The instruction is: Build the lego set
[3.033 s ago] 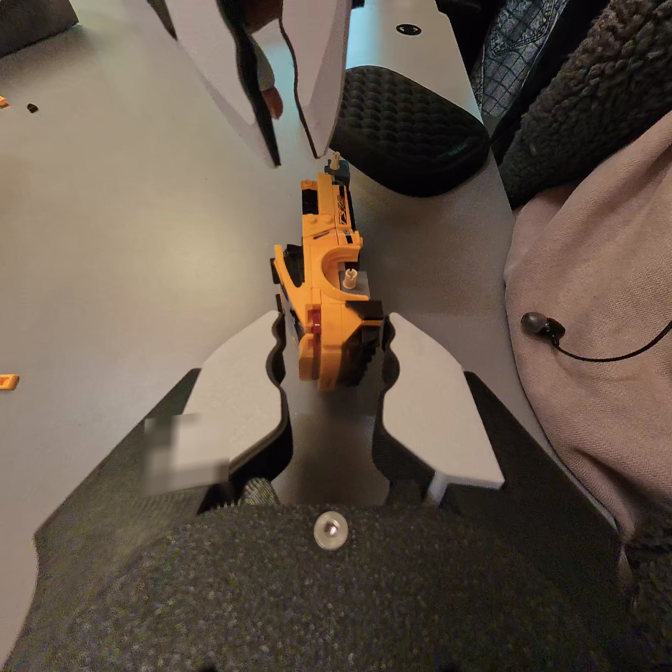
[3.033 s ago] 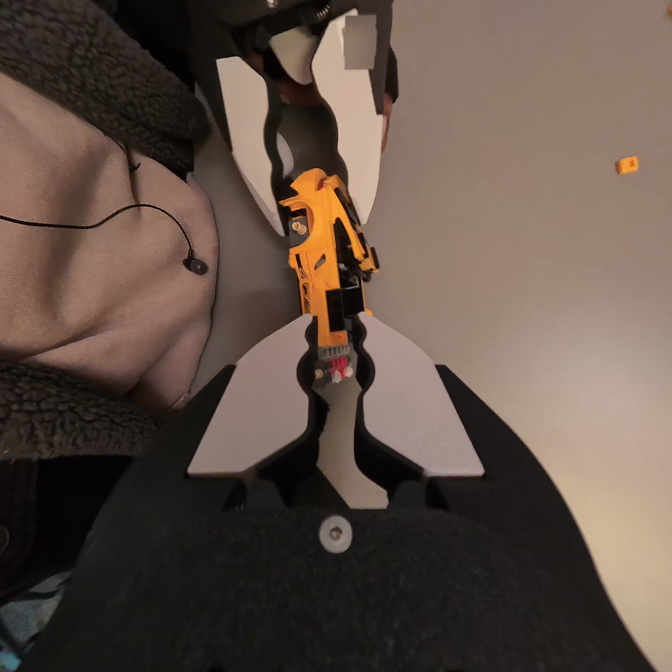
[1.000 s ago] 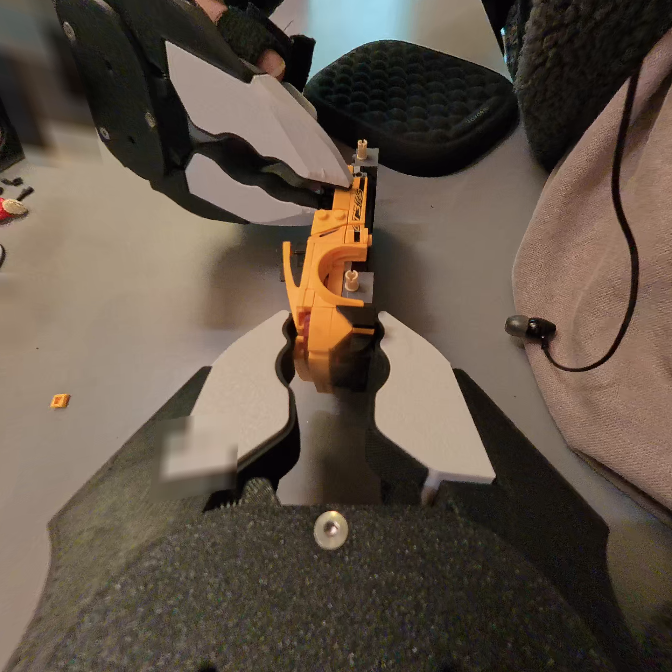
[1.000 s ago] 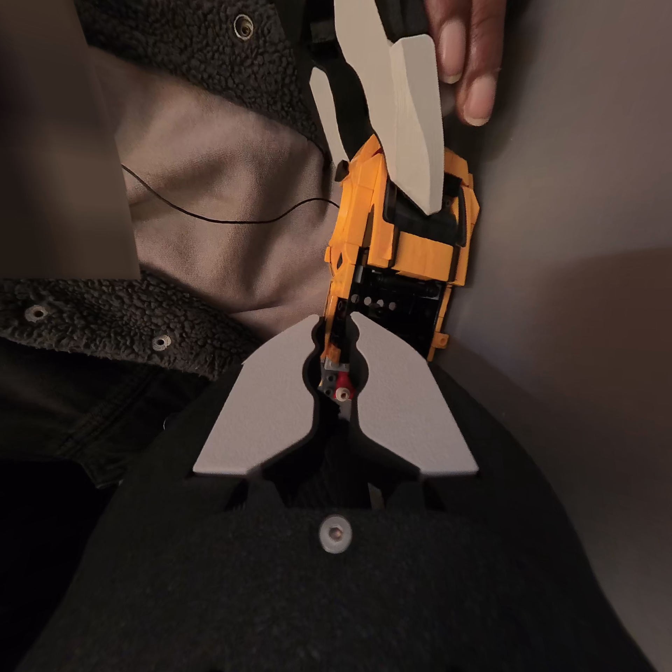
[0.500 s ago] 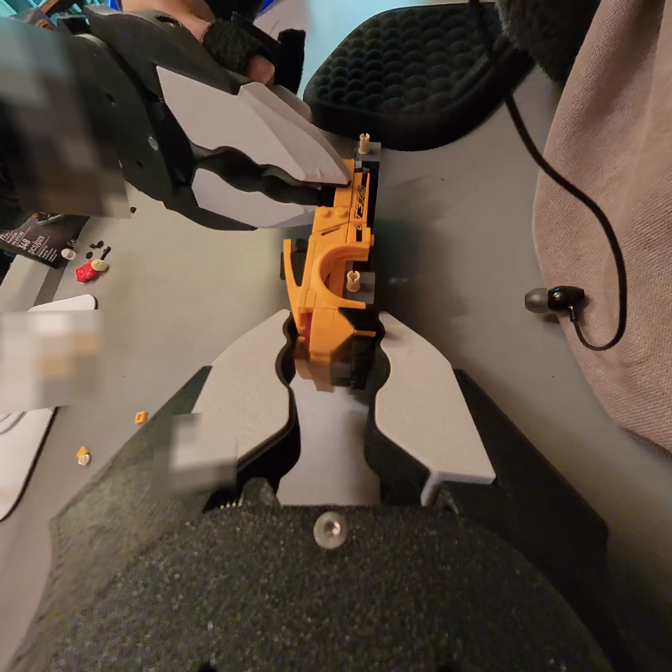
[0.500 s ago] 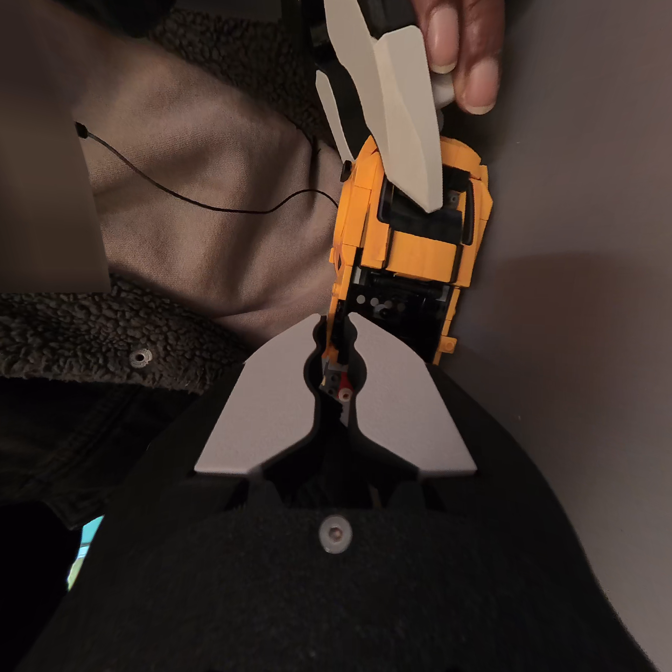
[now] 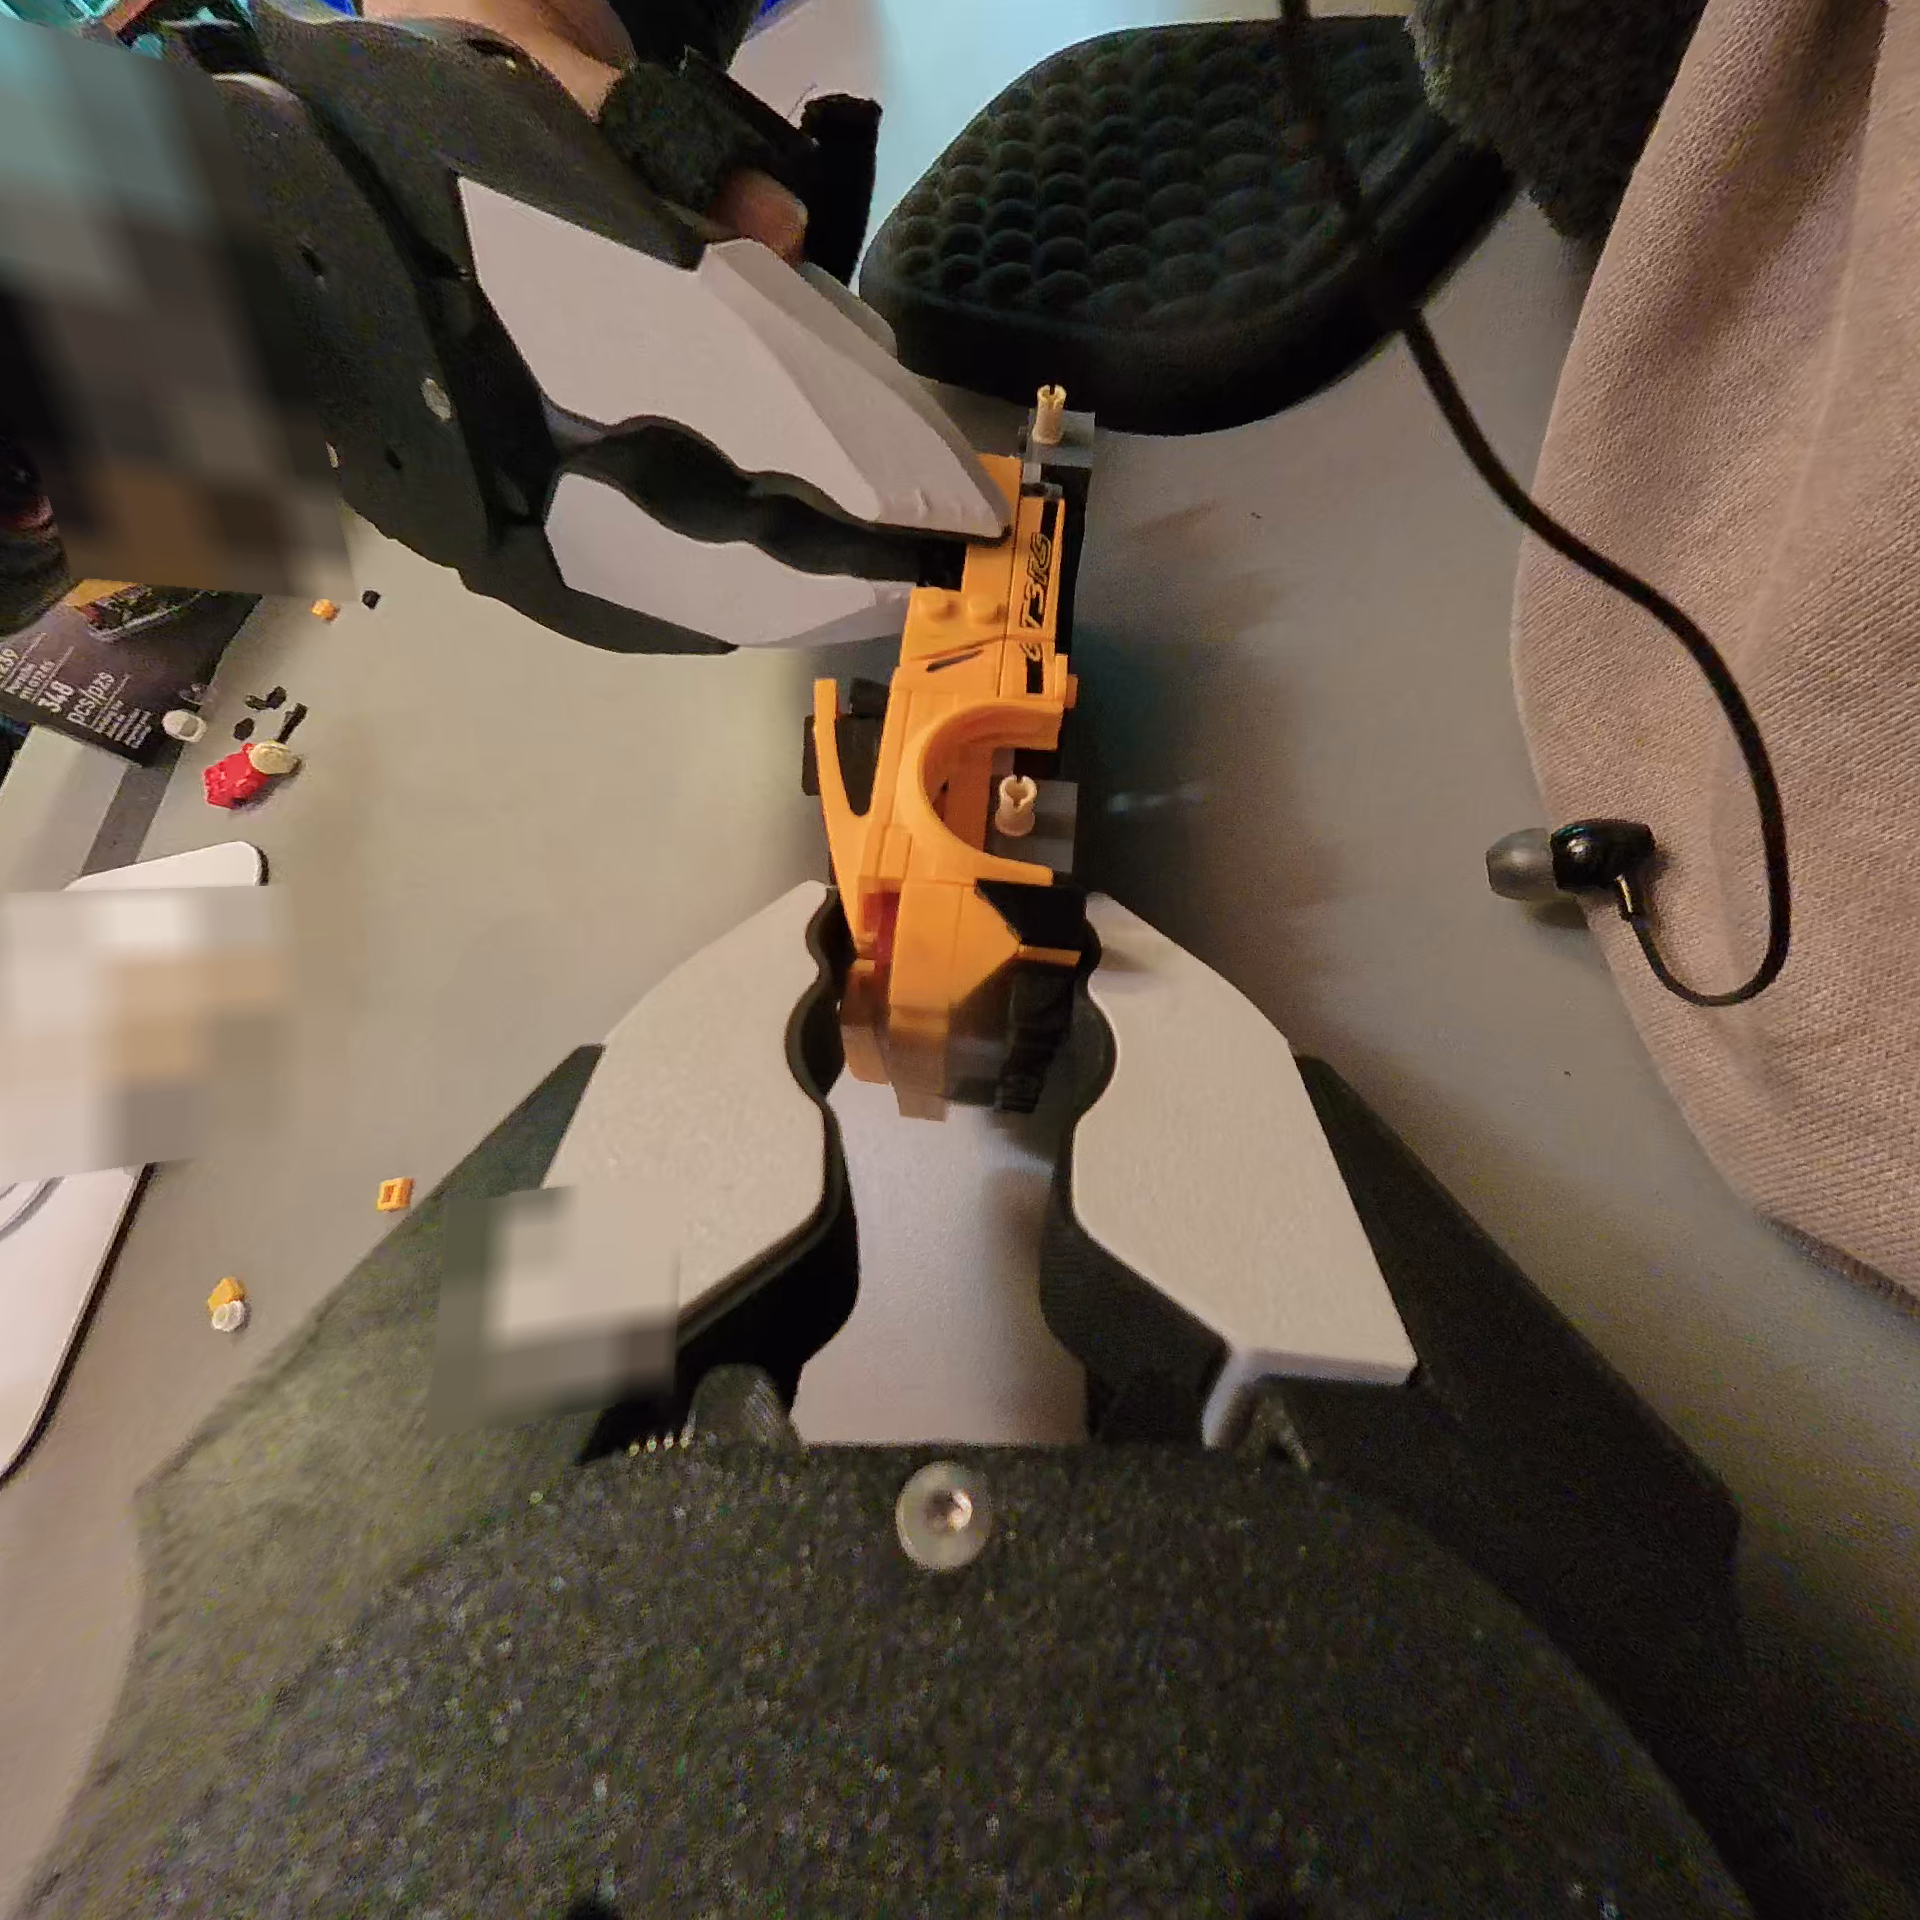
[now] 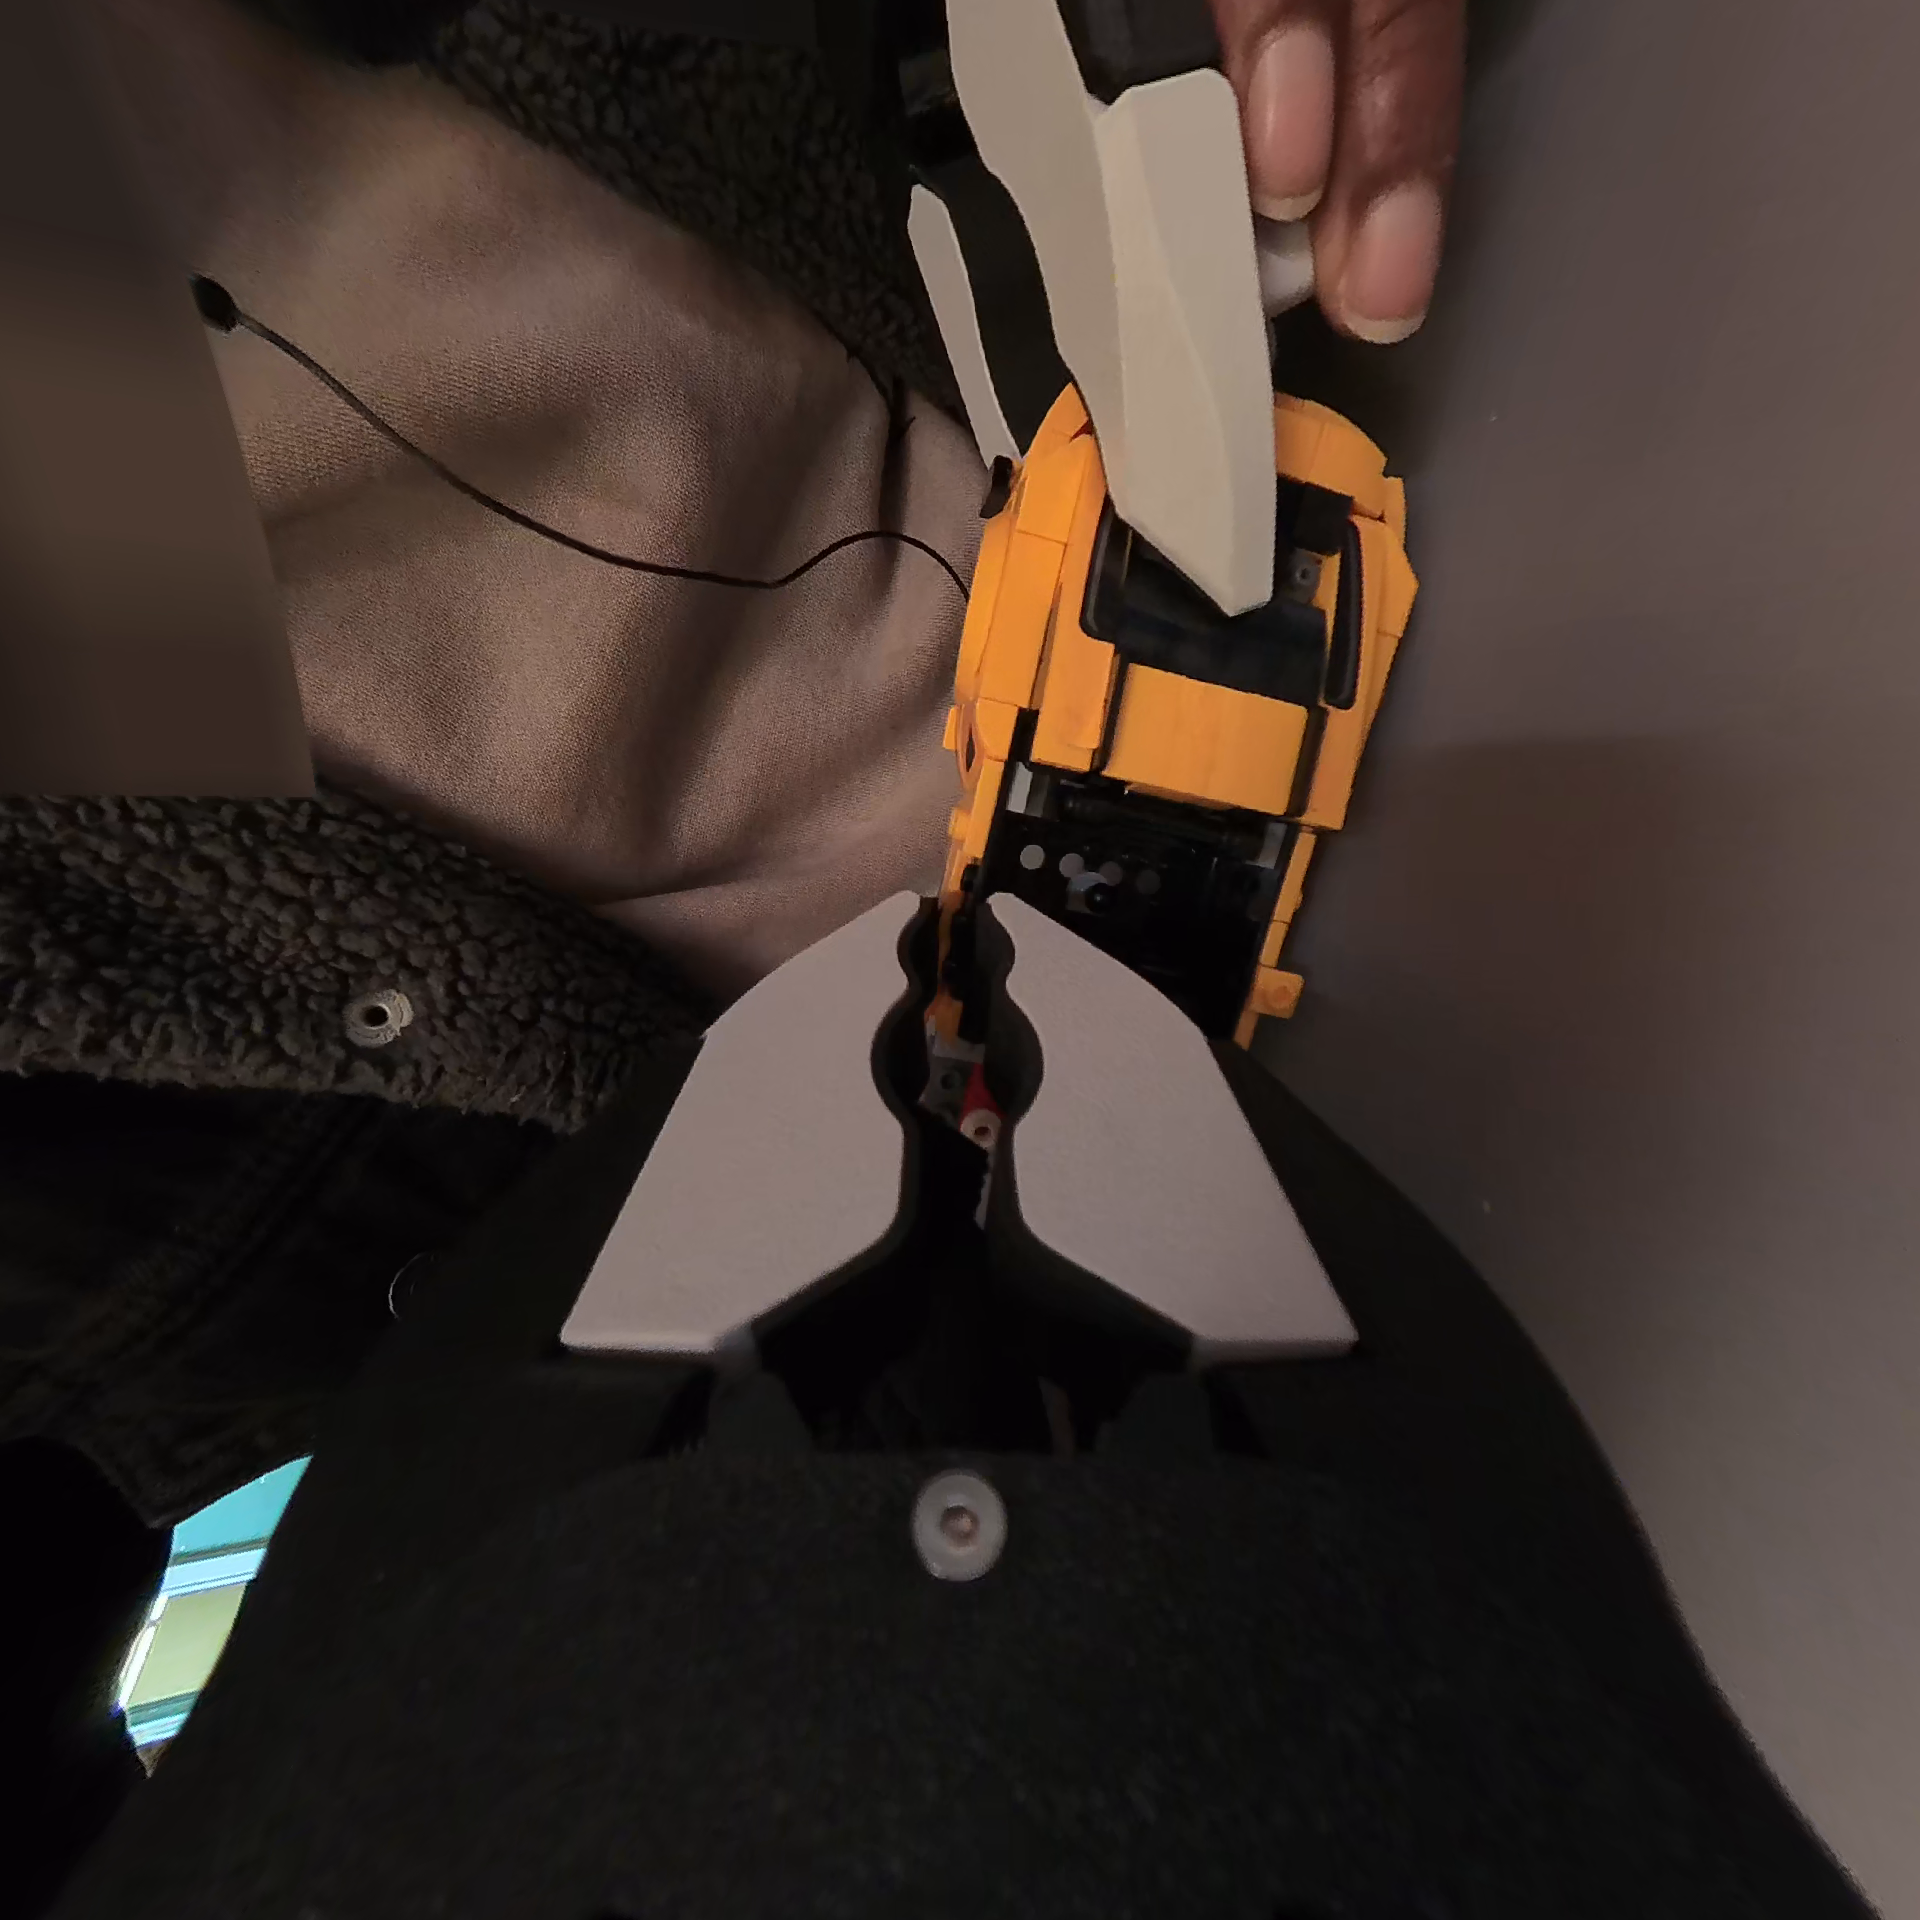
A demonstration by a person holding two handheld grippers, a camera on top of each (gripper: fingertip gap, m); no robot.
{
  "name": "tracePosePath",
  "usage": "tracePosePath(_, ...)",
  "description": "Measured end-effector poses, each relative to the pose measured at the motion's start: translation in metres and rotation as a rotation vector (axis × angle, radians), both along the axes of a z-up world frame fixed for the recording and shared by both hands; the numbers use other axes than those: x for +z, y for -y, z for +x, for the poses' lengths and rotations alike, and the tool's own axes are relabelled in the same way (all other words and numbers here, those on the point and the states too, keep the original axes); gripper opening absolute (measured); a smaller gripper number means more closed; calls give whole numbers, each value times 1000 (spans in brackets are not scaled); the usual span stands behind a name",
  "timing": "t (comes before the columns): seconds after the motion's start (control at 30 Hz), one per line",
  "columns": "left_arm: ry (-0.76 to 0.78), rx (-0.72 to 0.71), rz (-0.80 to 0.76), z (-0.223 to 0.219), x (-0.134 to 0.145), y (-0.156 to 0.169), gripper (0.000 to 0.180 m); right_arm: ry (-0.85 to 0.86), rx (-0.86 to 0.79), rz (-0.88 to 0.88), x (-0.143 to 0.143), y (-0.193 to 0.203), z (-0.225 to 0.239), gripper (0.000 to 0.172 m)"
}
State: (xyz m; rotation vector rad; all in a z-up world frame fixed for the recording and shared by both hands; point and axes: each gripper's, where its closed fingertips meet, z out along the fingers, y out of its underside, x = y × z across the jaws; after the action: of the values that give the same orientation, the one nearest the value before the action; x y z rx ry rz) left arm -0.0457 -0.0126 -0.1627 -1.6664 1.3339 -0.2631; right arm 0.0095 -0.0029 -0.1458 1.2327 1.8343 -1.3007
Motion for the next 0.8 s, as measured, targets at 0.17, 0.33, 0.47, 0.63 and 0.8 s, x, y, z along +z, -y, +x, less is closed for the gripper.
tracePosePath(0.17, 43, -6, -41, -3, 0, -1, 40, -1, -44, -28, 1, -3, -4, 7)
tracePosePath(0.33, 67, -6, -65, -4, 0, -2, 40, 15, -68, -47, 4, -8, -5, 17)
tracePosePath(0.47, 78, -1, -78, -5, -1, -3, 40, -17, -48, 1, 6, -9, -4, 24)
tracePosePath(0.63, 82, -9, -82, -5, -1, -3, 40, -54, -65, 47, 9, -16, -9, 26)
tracePosePath(0.8, 92, -1, -100, -5, -2, -3, 40, -64, -75, 102, 5, -21, -3, 29)
